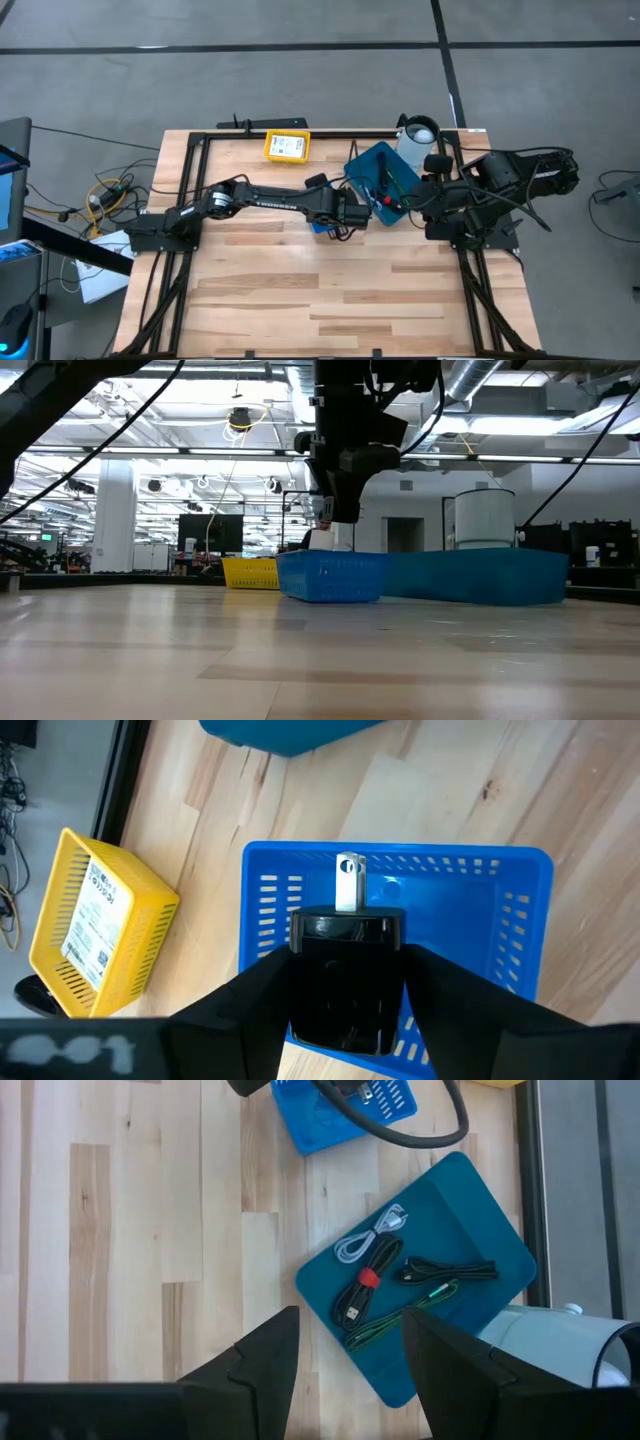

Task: Pick and place items into bin
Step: Put the black charger adapter into the blue bin

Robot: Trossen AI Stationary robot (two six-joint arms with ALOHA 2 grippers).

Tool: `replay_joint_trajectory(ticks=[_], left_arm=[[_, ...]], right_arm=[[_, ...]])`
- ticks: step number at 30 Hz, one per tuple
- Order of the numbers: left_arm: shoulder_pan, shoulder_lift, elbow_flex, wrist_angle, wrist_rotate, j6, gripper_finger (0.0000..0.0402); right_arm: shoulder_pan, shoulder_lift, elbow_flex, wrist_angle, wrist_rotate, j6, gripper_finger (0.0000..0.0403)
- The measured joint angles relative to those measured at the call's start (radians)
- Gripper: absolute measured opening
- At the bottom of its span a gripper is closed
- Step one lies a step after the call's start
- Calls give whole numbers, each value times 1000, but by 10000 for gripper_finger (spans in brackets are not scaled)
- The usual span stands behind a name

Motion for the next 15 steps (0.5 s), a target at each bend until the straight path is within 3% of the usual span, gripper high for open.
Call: replay_joint_trajectory(ticks=[15], left_arm=[[-4,0,-1,-1,-18,0,181]], right_arm=[[0,0,0,0,0,1,171]])
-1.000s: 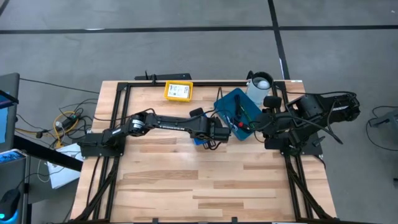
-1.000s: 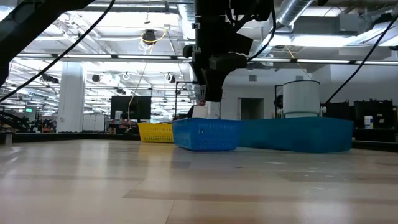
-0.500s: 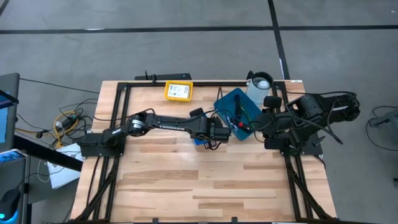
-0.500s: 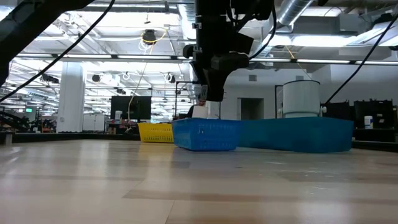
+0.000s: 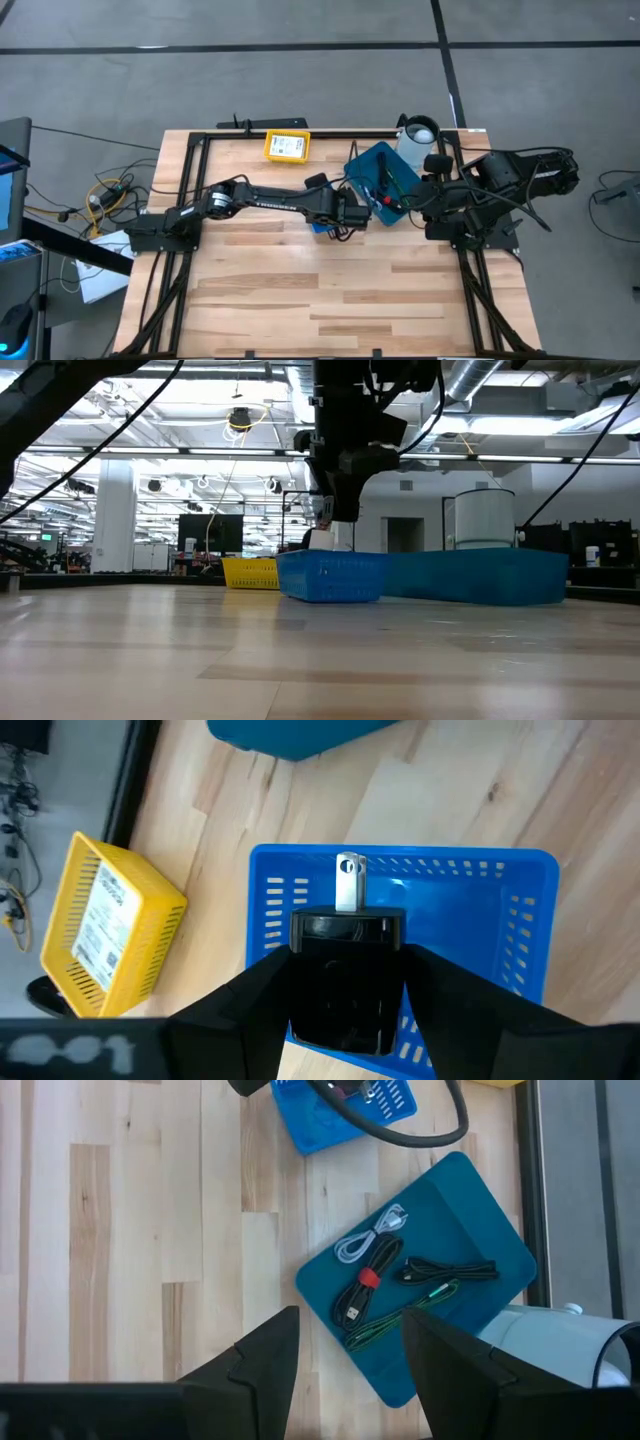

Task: Pick and place items into bin
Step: Put the black charger adapter into the blue bin

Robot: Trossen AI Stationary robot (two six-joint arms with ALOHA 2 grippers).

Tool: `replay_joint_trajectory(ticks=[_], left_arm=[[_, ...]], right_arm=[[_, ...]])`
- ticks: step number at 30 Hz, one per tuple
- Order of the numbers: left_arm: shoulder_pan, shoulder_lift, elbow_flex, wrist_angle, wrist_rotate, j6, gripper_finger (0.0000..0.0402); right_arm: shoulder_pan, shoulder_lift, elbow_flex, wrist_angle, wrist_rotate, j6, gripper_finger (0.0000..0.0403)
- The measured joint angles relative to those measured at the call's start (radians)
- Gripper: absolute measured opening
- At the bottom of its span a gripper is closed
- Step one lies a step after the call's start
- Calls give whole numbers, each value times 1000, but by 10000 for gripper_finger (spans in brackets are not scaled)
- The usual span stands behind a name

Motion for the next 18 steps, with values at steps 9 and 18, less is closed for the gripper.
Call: replay_joint_trajectory(ticks=[9,18], left_arm=[[-2,-3,-80,10,-8,-4,181],[-5,-2,-146,37,-6,-4,186]], right_arm=[[0,0,0,0,0,0,171],[0,0,0,0,0,25,171]])
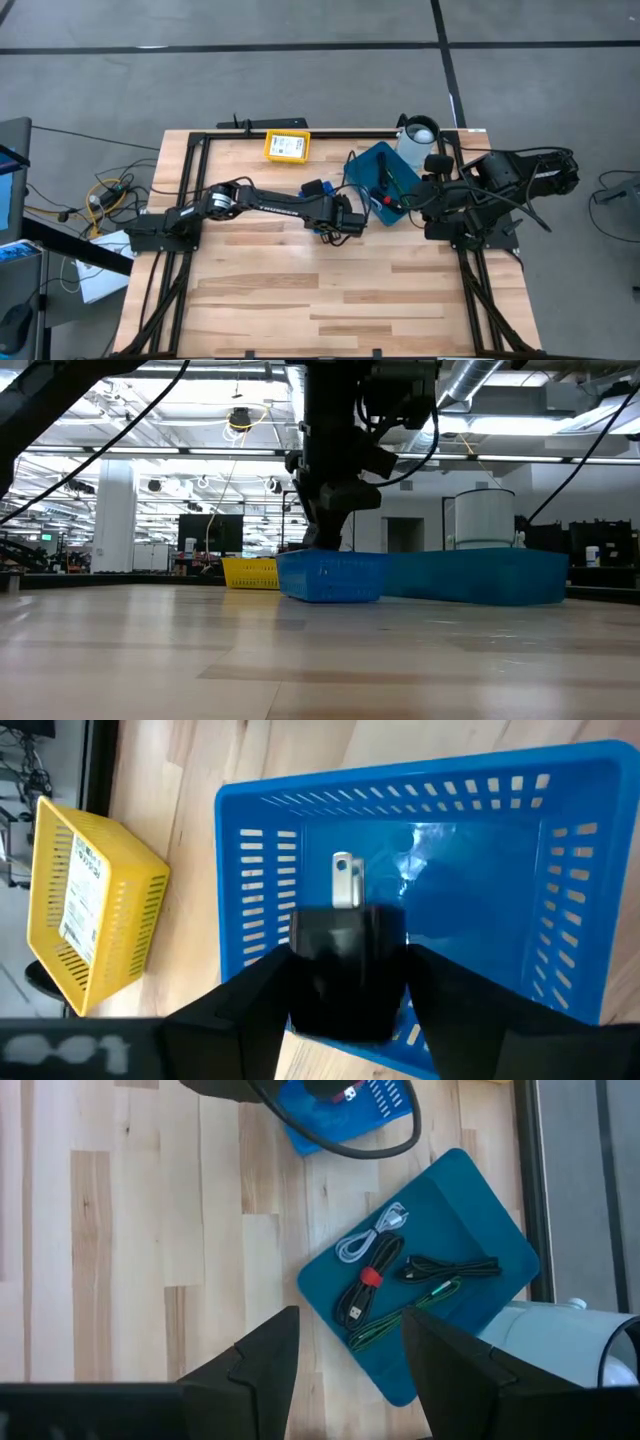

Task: Pick and place items into bin
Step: Put the black charger adapter into the blue bin, then return to Home Position

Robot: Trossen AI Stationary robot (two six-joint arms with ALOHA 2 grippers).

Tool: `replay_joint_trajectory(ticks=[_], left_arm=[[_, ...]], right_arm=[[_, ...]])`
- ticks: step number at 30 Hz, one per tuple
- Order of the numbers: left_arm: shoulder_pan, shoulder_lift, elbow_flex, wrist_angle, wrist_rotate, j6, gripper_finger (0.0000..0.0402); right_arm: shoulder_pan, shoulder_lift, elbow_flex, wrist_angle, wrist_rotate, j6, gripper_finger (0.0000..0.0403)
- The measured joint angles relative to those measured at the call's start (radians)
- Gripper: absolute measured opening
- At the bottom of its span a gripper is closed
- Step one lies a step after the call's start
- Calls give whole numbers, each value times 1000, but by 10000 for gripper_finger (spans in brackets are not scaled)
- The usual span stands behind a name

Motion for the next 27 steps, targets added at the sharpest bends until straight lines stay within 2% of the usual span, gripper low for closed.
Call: replay_joint_trajectory(ticks=[12,18,23,27], left_arm=[[0,1,-15,53,-1,53,268],[-15,1,-15,39,-17,44,272],[-55,-2,19,-68,-31,66,272],[-78,0,25,-166,29,91,272]], right_arm=[[0,0,0,0,0,-2,171],[0,0,0,1,0,-5,171],[0,2,0,33,0,-6,171],[0,2,0,120,0,-6,171]])
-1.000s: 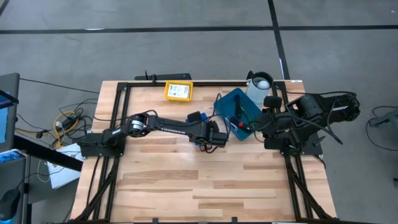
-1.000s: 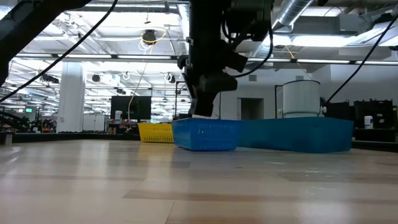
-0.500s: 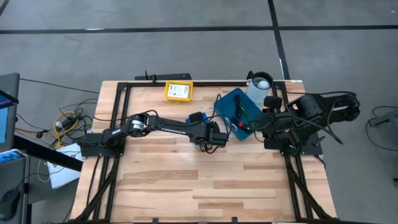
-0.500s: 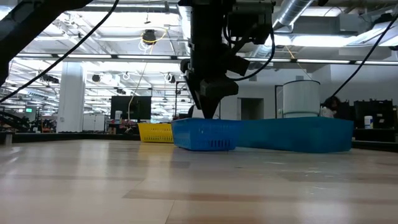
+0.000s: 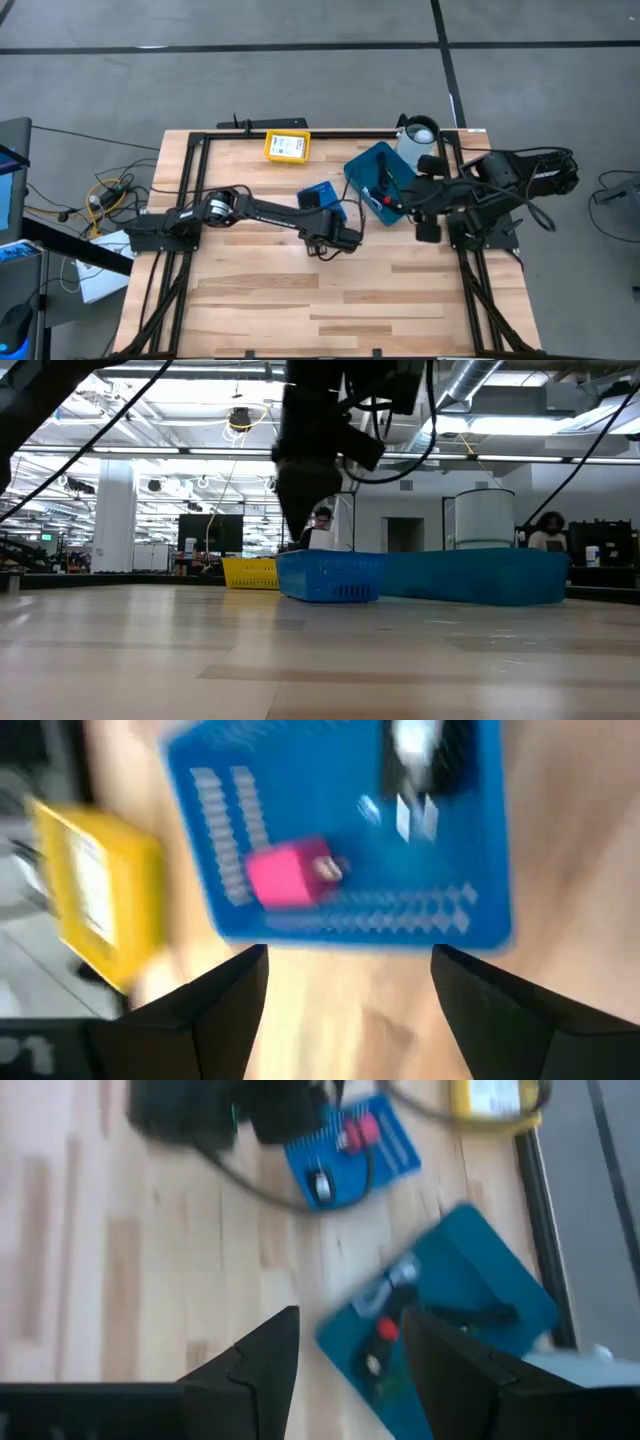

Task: Pick and place items into bin
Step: Return to Home Position

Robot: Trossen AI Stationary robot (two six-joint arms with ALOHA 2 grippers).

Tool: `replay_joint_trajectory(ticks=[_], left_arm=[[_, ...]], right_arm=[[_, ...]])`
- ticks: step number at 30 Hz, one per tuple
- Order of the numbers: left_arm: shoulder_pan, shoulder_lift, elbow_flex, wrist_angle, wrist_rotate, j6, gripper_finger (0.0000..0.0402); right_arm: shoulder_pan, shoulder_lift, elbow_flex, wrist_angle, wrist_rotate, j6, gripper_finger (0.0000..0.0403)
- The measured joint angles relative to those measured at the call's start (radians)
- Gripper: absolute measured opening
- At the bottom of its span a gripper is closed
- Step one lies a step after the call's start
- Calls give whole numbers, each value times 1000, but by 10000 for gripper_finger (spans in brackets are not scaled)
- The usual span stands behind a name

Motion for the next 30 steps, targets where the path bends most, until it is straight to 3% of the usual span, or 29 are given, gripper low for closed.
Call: replay_joint_trajectory(ticks=[2,4,10,13,16,23,27,30], left_arm=[[-11,0,1,-54,46,-71,272],[-33,-2,0,-69,8,-110,272],[-184,-91,-1,-24,-327,-142,272],[-269,-157,-1,16,-480,-152,272],[-338,-228,-1,38,-548,-150,272],[-418,-384,-11,103,-458,-93,272],[-424,-483,-64,206,-322,-21,272],[-415,-573,-163,380,-224,68,272]], right_arm=[[0,0,0,83,0,16,171],[0,0,0,176,-12,22,171],[-1,-6,0,310,-290,-26,171],[-1,-43,0,333,-357,-20,171],[-1,-102,0,348,-367,16,171],[69,-319,-104,556,-364,20,171],[106,-510,-316,761,-362,10,171],[112,-683,-516,879,-362,48,171]])
